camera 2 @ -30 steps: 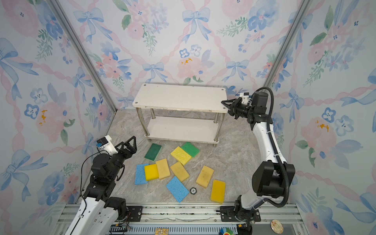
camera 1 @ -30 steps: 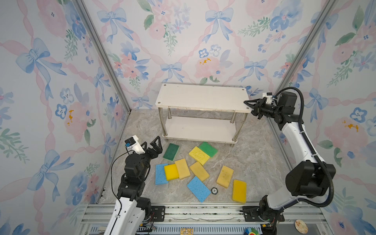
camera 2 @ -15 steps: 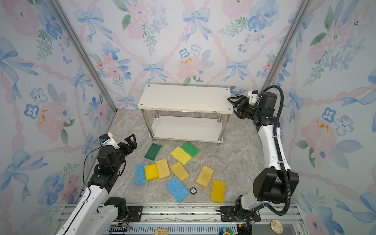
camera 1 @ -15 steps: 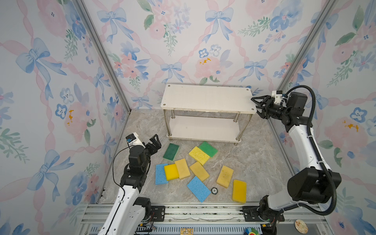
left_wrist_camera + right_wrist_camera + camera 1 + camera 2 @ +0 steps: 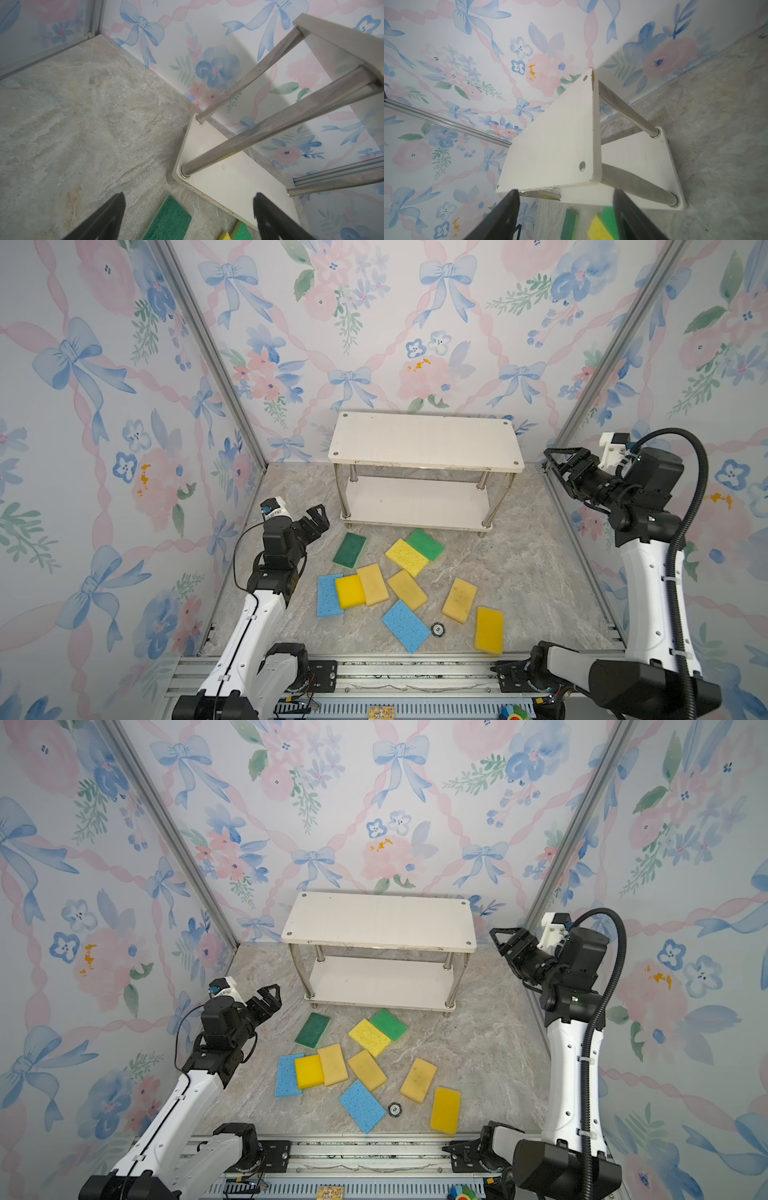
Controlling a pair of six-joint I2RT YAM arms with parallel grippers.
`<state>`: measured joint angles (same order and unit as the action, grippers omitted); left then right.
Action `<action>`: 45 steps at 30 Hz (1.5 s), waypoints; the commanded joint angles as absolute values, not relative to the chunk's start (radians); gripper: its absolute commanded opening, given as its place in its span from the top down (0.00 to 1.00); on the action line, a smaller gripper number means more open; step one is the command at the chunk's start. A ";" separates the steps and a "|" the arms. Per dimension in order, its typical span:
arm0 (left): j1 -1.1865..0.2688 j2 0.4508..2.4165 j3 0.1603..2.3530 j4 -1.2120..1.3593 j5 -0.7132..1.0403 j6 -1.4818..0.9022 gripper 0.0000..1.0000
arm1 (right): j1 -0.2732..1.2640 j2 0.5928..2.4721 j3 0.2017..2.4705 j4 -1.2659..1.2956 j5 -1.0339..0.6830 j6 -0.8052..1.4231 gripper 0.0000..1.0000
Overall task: Place and organize the cleaning sponges onto the shelf
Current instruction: 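Lower the right gripper onto the thick yellow sponge while the left gripper approaches the pile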
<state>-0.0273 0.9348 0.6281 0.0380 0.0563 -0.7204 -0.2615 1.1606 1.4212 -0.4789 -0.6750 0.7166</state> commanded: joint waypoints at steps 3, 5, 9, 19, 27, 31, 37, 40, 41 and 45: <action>-0.022 0.914 0.603 0.048 0.224 -0.740 0.02 | -0.119 1.068 1.399 -0.756 -0.567 0.499 0.25; -0.023 0.898 0.572 0.048 0.282 -0.760 0.02 | -0.025 1.029 1.371 -0.823 -0.487 0.454 0.24; -0.026 0.866 0.522 0.045 0.383 -0.793 0.02 | 0.130 0.953 1.273 -0.887 -0.377 0.433 0.24; -0.154 0.764 0.421 0.010 0.415 -0.836 0.02 | 0.456 0.826 0.922 -0.897 -0.101 0.564 0.20; -0.215 0.804 0.333 0.012 0.439 -0.860 0.02 | 0.572 0.926 0.812 -0.856 -0.042 0.608 0.02; -0.215 0.815 0.281 0.011 0.455 -0.911 0.02 | 0.618 0.963 0.803 -0.896 0.049 0.681 0.03; -0.219 0.781 0.223 0.012 0.493 -0.930 0.02 | 0.672 0.981 0.773 -0.971 0.110 0.783 0.03; -0.225 0.781 0.231 0.013 0.498 -0.931 0.02 | 0.689 0.985 0.756 -0.993 0.122 0.812 0.03; -0.227 0.785 0.238 0.013 0.501 -0.930 0.02 | 0.689 0.989 0.752 -1.001 0.121 0.815 0.03; -0.235 0.807 0.258 0.014 0.525 -0.902 0.02 | 0.694 1.003 0.740 -1.012 0.113 0.838 0.03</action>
<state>-0.2276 0.7956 0.2359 0.0124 0.4896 -0.9207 0.6785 0.9928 0.7589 -0.9638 0.0921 0.7971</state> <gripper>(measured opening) 0.979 0.972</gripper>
